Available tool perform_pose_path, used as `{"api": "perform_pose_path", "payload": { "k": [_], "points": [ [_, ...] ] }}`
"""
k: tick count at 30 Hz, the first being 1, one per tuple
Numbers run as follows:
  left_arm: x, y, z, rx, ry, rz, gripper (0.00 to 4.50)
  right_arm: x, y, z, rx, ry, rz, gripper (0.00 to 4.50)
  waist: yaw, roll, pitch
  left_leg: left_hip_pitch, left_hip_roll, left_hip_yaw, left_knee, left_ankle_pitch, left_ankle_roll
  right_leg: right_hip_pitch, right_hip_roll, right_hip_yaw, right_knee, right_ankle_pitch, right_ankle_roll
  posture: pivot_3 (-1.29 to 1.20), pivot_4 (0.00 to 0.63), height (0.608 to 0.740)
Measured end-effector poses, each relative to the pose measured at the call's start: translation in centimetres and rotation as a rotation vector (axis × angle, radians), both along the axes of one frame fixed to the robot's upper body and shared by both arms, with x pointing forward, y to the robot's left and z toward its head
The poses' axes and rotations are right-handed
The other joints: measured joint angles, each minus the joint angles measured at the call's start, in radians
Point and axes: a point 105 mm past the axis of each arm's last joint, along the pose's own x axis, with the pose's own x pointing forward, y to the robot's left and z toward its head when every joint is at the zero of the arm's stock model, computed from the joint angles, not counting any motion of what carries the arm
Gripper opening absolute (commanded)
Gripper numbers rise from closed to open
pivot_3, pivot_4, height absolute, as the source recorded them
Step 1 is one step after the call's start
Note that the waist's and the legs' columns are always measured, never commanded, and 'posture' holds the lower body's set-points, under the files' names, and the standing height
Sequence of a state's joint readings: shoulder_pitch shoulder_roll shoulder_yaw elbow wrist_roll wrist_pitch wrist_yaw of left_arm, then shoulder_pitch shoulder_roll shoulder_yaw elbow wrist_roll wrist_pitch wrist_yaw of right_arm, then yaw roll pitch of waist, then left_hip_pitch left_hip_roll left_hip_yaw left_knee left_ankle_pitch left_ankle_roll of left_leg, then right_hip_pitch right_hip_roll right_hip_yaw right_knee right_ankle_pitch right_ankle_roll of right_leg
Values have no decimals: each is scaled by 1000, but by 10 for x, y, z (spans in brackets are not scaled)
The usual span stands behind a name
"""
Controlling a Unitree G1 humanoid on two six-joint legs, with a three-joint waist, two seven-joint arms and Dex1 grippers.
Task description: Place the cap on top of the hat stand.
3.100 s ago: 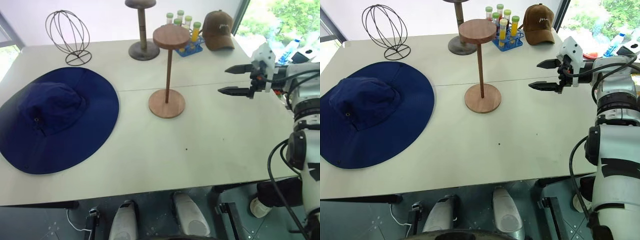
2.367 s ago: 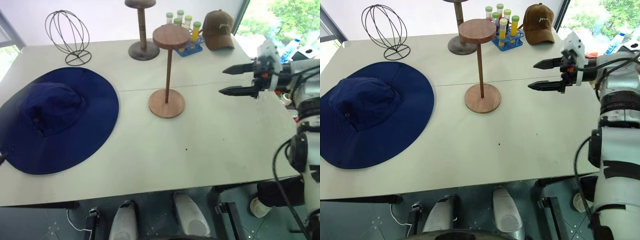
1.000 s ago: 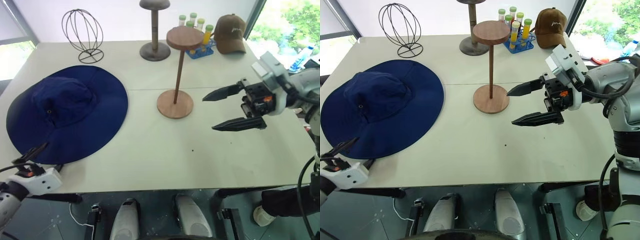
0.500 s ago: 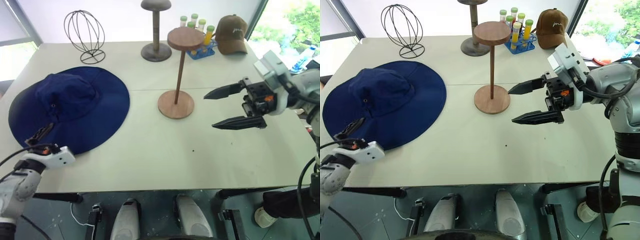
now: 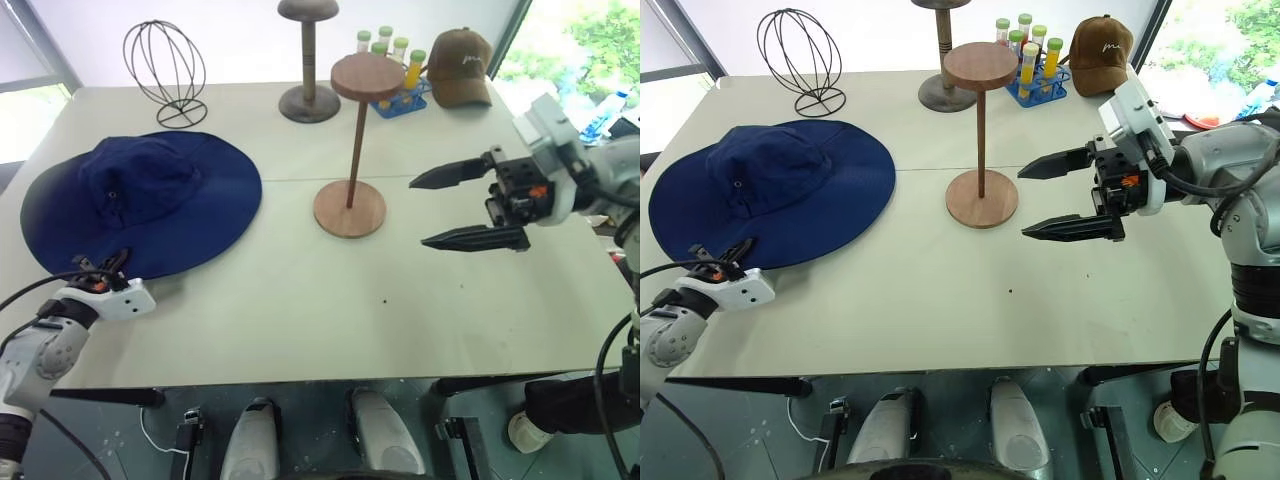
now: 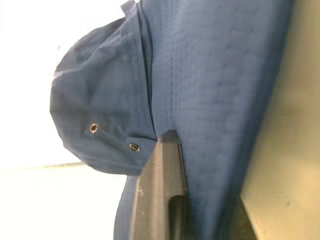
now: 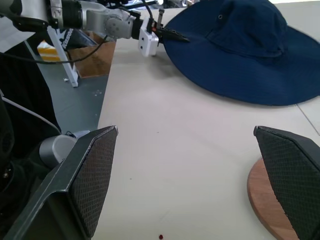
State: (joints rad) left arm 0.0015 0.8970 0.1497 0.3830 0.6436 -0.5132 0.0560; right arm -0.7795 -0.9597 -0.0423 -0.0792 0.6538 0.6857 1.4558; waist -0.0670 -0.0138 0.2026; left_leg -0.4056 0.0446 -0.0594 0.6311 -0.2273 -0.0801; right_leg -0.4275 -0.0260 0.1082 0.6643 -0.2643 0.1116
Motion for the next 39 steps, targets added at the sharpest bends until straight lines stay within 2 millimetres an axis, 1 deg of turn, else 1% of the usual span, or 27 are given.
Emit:
{"api": "perform_pose_path", "payload": {
  "k": [4, 7, 9, 11, 13, 15, 16, 19, 20, 21, 23, 25, 28, 31, 35, 37, 39],
  "points": [
    [3, -1, 5, -64, 6, 19, 30, 0, -2, 1, 6, 16, -13, 4500, 0, 0, 0, 0, 0, 0, 0, 0, 0, 0, 0, 0, 0, 0, 0, 0, 150, 740],
    [9, -1, 12, -198, 15, 66, 30, 3, -3, 1, 0, -11, -37, 4500, 0, 0, 0, 0, 0, 0, 0, 0, 0, 0, 0, 0, 0, 0, 0, 0, 150, 740],
    [15, -3, 23, -302, 18, 90, 30, 4, -4, 2, -1, -28, -45, 4500, 1, 0, 0, -1, 0, 0, 0, 0, 0, 0, 0, 0, 0, 0, 0, 0, 150, 740],
    [21, -7, 43, -401, 19, 96, 30, 4, -8, 4, -14, -43, -61, 4500, 3, 0, 0, -1, 0, -1, 1, 0, 0, 0, 0, -1, 0, 0, 0, 0, 150, 740],
    [25, -16, 66, -497, 25, 74, 30, 3, -14, 7, -17, -60, -82, 4500, 5, 0, 0, -1, 0, -1, 1, 0, 0, 0, 0, 0, 0, 0, 0, 0, 150, 740],
    [27, -25, 82, -560, 42, 49, 30, 3, -18, 10, -13, -76, -97, 4500, 5, 0, 0, -1, 0, -1, 1, 0, 0, 0, 0, 0, 0, 0, 0, 0, 150, 740],
    [31, -33, 96, -620, 49, 31, 30, 4, -23, 12, -10, -79, -117, 4500, 7, 0, 0, -1, 0, -1, 1, 0, 0, 0, 0, -1, 0, 0, 0, 0, 150, 740],
    [39, -40, 129, -740, 32, 20, 30, 6, -32, 15, 1, -92, -159, 4500, 5, -1, 0, -1, 0, -1, 1, 0, 0, 0, 1, -1, 0, 0, 1, 0, 150, 740],
    [43, -41, 144, -778, 14, 16, 30, 7, -34, 15, 4, -95, -175, 4500, 4, -1, 1, -1, 0, -2, 2, 0, 0, 0, 1, -1, 0, 0, 1, 0, 150, 740],
    [48, -46, 168, -825, -17, -2, 30, 9, -38, 16, 11, -98, -192, 4500, 4, -2, 1, -2, 0, -2, 2, 0, 0, 0, 1, -1, 0, 0, 1, 0, 150, 740],
    [49, -52, 197, -843, -62, -36, 30, 10, -39, 16, 9, -108, -204, 4500, -1, -2, 1, -2, -1, -2, 2, 0, 0, 1, 1, -1, 0, 0, 2, 0, 150, 740],
    [54, -65, 221, -858, -85, -75, 30, 14, -44, 16, 14, -118, -231, 4500, -2, -2, 1, -2, -1, -2, 2, 0, 0, 1, 1, -1, -1, 0, 2, 0, 150, 740],
    [65, -87, 243, -891, -88, -132, 30, 21, -54, 22, 39, -135, -279, 4500, -3, -2, 1, -2, -1, -3, 1, 0, 0, 1, 1, -1, 0, 0, 2, 0, 150, 740],
    [76, -99, 255, -949, -90, -152, 30, 22, -58, 31, 55, -170, -303, 4500, -4, -2, 1, -2, -1, -3, 1, 0, 0, 1, 1, -1, 0, 0, 2, 0, 150, 740],
    [88, -113, 270, -983, -104, -187, 30, 24, -62, 34, 63, -176, -325, 4500, -3, -2, 1, -2, -1, -3, 1, 0, 0, 1, 1, -1, 0, 0, 2, 0, 150, 740],
    [89, -128, 281, -953, -126, -254, 30, 24, -63, 34, 61, -182, -332, 4500, -2, -2, 1, -2, -1, -3, 2, 0, 0, 1, 1, -1, -1, 0, 2, 0, 150, 740],
    [85, -145, 290, -908, -151, -347, 30, 25, -66, 35, 60, -186, -352, 4500, -1, -2, 1, -2, -2, -3, 1, 0, 0, 1, 1, -1, -1, 0, 3, 0, 150, 740]
  ]
}}
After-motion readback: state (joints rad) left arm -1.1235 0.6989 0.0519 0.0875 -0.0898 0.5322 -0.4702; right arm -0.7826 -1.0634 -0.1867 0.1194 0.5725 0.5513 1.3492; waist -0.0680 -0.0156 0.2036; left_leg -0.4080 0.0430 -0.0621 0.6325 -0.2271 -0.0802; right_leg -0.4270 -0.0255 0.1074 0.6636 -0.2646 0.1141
